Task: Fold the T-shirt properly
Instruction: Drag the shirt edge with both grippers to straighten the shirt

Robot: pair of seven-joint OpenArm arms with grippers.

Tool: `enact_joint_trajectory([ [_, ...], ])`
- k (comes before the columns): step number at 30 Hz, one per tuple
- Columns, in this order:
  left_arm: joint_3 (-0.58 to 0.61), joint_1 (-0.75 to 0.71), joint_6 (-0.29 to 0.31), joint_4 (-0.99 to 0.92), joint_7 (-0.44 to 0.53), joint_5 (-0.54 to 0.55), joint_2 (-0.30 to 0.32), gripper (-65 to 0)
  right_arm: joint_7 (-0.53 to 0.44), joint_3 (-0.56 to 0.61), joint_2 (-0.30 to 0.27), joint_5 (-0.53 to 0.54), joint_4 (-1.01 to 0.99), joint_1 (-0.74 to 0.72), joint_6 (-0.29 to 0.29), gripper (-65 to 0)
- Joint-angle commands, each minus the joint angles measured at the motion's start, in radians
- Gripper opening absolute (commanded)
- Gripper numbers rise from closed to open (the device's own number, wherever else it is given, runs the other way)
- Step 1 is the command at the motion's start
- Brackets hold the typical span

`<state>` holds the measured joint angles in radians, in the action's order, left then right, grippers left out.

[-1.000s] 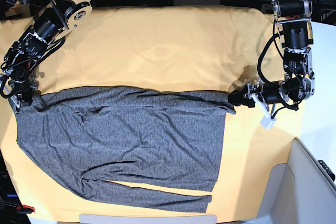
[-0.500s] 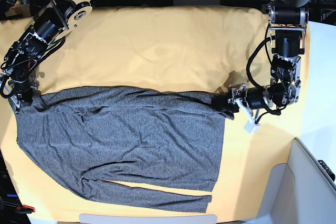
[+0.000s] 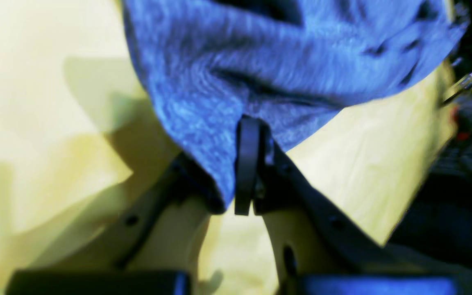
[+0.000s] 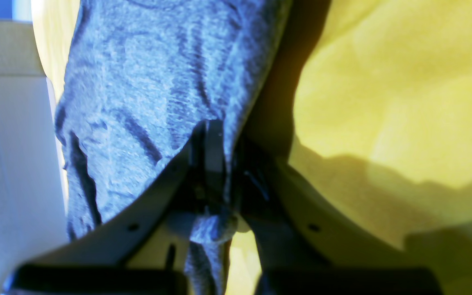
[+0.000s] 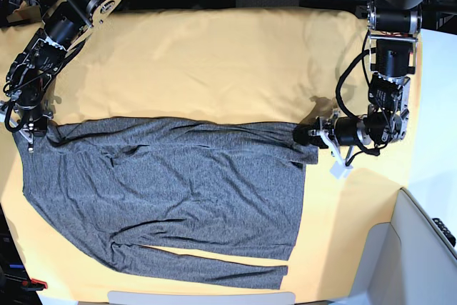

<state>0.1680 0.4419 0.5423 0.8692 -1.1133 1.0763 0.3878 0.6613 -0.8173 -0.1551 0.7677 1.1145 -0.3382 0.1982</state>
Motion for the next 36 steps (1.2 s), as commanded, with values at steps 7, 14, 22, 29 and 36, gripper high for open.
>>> enact_joint_trajectory([
  [7, -0.061, -0.131, 0.006, 0.246, -0.063, 0.011, 0.096, -64.6, 0.122, -0.012, -0.005, -0.024, 0.158, 0.09, 0.033, -65.0],
  [14, -0.265, -0.302, 0.006, 0.42, -0.198, 0.006, 0.098, -64.6, 0.251, -0.069, -0.014, -0.024, 0.333, 0.187, 0.036, -65.0],
  [22, -0.374, -0.48, 0.005, 0.586, -0.256, 0.006, 0.098, -64.6, 0.357, -0.178, -0.014, -0.024, 0.465, 0.308, 0.034, -65.0],
  [29, -0.384, -0.576, 0.005, 0.62, -0.25, 0.006, 0.098, -64.6, 0.355, -0.184, -0.013, -0.024, 0.533, 0.405, 0.034, -65.0],
  [36, -0.384, -0.615, 0.005, 0.62, -0.248, 0.006, 0.098, -64.6, 0.355, -0.184, -0.005, -0.024, 0.53, 0.439, 0.033, -65.0],
])
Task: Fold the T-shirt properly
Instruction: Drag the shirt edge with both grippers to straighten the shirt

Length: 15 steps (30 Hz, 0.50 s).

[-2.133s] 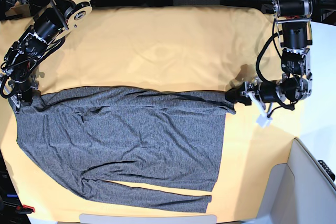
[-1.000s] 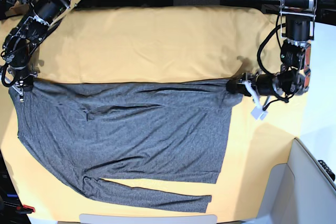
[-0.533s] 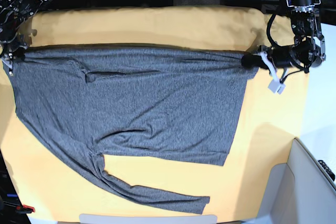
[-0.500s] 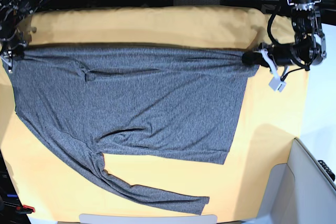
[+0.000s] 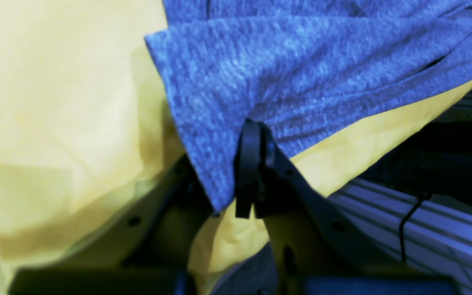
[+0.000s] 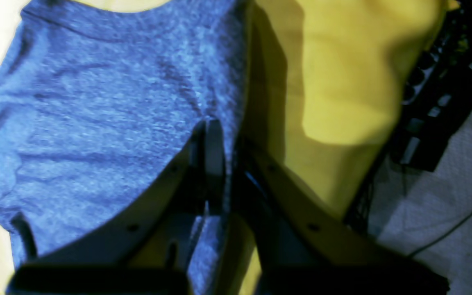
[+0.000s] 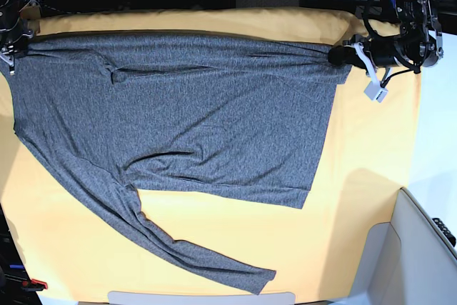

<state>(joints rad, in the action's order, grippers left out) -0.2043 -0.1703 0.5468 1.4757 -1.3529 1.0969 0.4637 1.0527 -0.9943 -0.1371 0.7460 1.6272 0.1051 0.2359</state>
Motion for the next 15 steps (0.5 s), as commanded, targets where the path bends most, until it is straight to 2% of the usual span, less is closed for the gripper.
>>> enact_joint_trajectory([
  [1, -0.011, -0.007, 0.0, 0.013, -0.009, -0.014, 0.022, -64.6, -0.036, -0.007, -0.023, -0.003, 0.015, -0.005, -0.005, -65.0],
  [15, -0.013, -0.076, 0.0, 0.013, -0.006, -0.01, 0.014, -64.6, -0.036, -0.001, -0.023, -0.003, 0.014, -0.005, -0.005, -65.0],
])
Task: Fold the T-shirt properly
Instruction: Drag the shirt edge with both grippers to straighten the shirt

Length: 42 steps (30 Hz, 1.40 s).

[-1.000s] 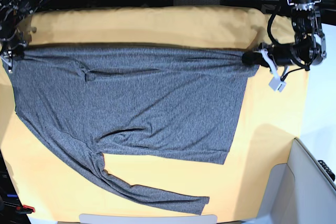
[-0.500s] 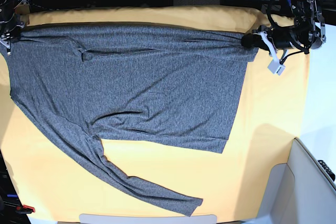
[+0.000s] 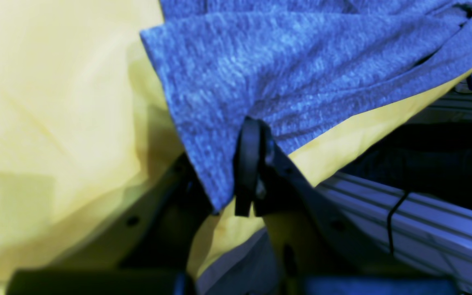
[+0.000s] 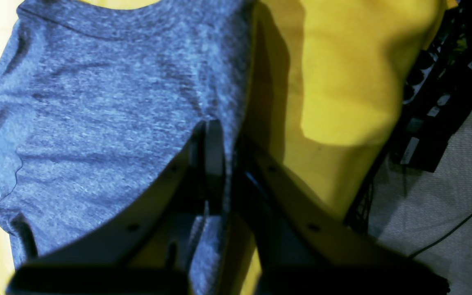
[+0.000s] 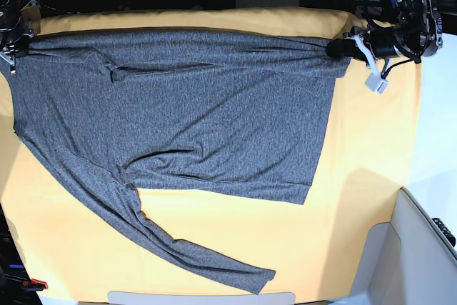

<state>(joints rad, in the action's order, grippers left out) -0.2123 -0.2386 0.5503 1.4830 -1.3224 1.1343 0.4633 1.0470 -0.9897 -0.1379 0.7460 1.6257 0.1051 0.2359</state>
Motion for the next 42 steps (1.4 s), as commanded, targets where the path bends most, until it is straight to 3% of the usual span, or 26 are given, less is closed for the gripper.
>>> enact_joint_trajectory([
  [1, -0.005, -0.014, -0.003, 0.006, -0.036, -0.047, 0.015, -64.6, -0.03, -0.005, -0.022, -0.003, 0.014, -0.005, -0.005, -65.0],
  [19, -0.002, -0.049, -0.002, 0.006, -0.004, -0.053, -0.018, -63.9, 0.0, -0.002, -0.026, -0.003, 0.008, -0.008, -0.005, -65.0],
  [21, -0.002, -0.049, -0.002, 0.006, -0.004, -0.053, -0.016, -60.1, 0.071, -0.002, -0.032, -0.001, -0.029, -0.023, -0.005, -61.2],
  [23, -0.002, -0.049, -0.002, 0.006, -0.004, -0.053, -0.015, -54.2, 0.137, -0.01, -0.032, -0.001, -0.087, -0.057, -0.005, -53.4],
  [27, -0.003, -0.049, -0.002, 0.006, -0.004, -0.053, -0.015, -46.9, 0.192, -0.008, -0.042, -0.001, -0.181, -0.078, -0.005, -43.1],
  [42, -0.045, -0.067, -0.003, 0.006, -0.013, -0.053, -0.013, -46.5, 0.195, -0.011, -0.059, 0.039, -0.083, 0.04, -0.005, -41.6],
])
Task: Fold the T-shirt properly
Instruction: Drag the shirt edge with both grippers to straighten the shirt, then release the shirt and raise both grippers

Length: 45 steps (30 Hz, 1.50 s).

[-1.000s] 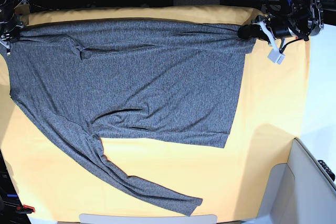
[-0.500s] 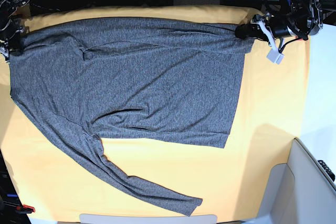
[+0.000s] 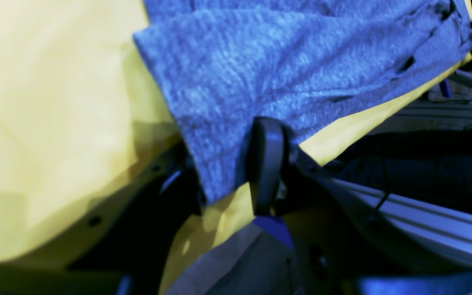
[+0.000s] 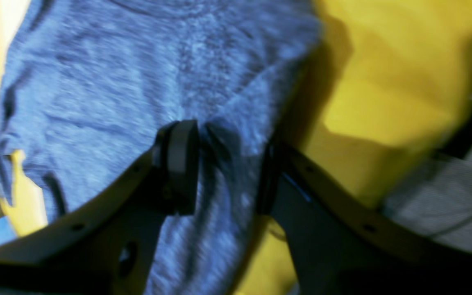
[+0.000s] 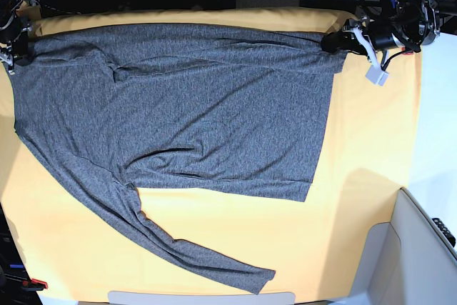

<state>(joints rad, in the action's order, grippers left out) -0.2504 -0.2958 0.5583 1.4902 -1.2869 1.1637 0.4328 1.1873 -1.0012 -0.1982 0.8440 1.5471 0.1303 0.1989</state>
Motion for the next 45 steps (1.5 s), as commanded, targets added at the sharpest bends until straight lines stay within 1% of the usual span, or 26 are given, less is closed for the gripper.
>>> enact_joint_trajectory([
  [1, -0.007, -0.01, -0.011, -0.001, -0.049, -0.083, 0.019, -46.5, 0.053, 0.0, 0.001, -0.059, 0.013, 0.025, 0.032, -41.6],
  [4, -0.003, -0.01, -0.011, 0.0, -0.049, -0.081, 0.039, -46.5, 0.052, 0.0, -0.001, -0.059, 0.074, 0.061, 0.032, -41.6],
  [9, 0.001, -0.01, -0.011, 0.0, -0.049, -0.08, 0.051, -46.4, 0.052, 0.0, -0.002, -0.064, 0.149, 0.087, 0.032, -41.5],
  [14, -0.007, -0.01, -0.011, 0.002, -0.049, -0.08, 0.056, -46.3, 0.05, -0.009, -0.047, -0.064, 0.201, 0.119, 0.032, -41.5],
  [17, -0.008, -0.01, -0.011, 0.002, -0.043, -0.077, 0.097, -46.3, 0.052, -0.095, -0.063, -0.061, 0.252, 0.141, 0.032, -41.5],
  [19, -0.016, -0.01, -0.01, 0.002, -0.04, -0.077, 0.111, -46.3, 0.055, -0.146, -0.07, -0.061, 0.284, 0.141, 0.032, -41.6],
  [22, -0.083, -0.009, -0.008, 0.033, -0.049, -0.08, 0.126, -46.3, 0.055, -0.215, -0.079, -0.061, 0.347, 0.142, 0.032, -41.6],
  [24, -0.112, -0.009, -0.01, 0.091, -0.049, -0.081, 0.128, -46.3, 0.055, -0.233, -0.097, -0.061, 0.378, 0.141, 0.032, -41.6],
  [27, -0.135, -0.009, -0.01, 0.168, -0.05, -0.081, 0.13, -46.3, 0.05, -0.239, -0.106, -0.061, 0.393, 0.131, 0.032, -41.6],
  [32, -0.178, 0.02, -0.011, 0.252, -0.05, -0.081, 0.13, -46.3, 0.049, -0.232, -0.122, -0.062, 0.393, 0.047, 0.032, -41.7],
  [35, -0.139, 0.157, -0.011, 0.263, -0.05, -0.083, 0.131, -46.3, 0.049, -0.186, -0.123, -0.078, 0.385, -0.074, 0.03, -41.9],
  [36, -0.114, 0.203, -0.011, 0.255, -0.05, -0.084, 0.131, -46.3, 0.049, -0.158, -0.125, -0.107, 0.375, -0.114, 0.026, -41.8],
  [37, -0.077, 0.269, -0.011, 0.234, -0.05, -0.084, 0.131, -46.2, 0.046, -0.118, -0.122, -0.159, 0.349, -0.169, 0.004, -41.7],
  [38, -0.039, 0.335, -0.011, 0.204, -0.05, -0.084, 0.128, -46.2, 0.033, -0.069, -0.122, -0.213, 0.31, -0.226, -0.034, -41.7],
  [40, 0.039, 0.445, -0.011, 0.129, -0.049, -0.084, 0.128, -46.2, 0.021, 0.006, -0.122, -0.291, 0.226, -0.304, -0.126, -41.7],
  [41, 0.081, 0.511, -0.011, 0.069, -0.043, -0.084, 0.126, -46.2, 0.021, 0.041, -0.12, -0.323, 0.171, -0.354, -0.181, -41.7],
  [43, 0.153, 0.628, -0.01, -0.053, -0.032, -0.084, 0.123, -46.2, 0.021, 0.098, -0.117, -0.355, 0.052, -0.441, -0.263, -41.9],
  [45, 0.214, 0.719, -0.005, -0.179, 0.0, -0.083, 0.113, -46.2, 0.019, 0.135, -0.117, -0.36, -0.07, -0.513, -0.312, -41.9],
])
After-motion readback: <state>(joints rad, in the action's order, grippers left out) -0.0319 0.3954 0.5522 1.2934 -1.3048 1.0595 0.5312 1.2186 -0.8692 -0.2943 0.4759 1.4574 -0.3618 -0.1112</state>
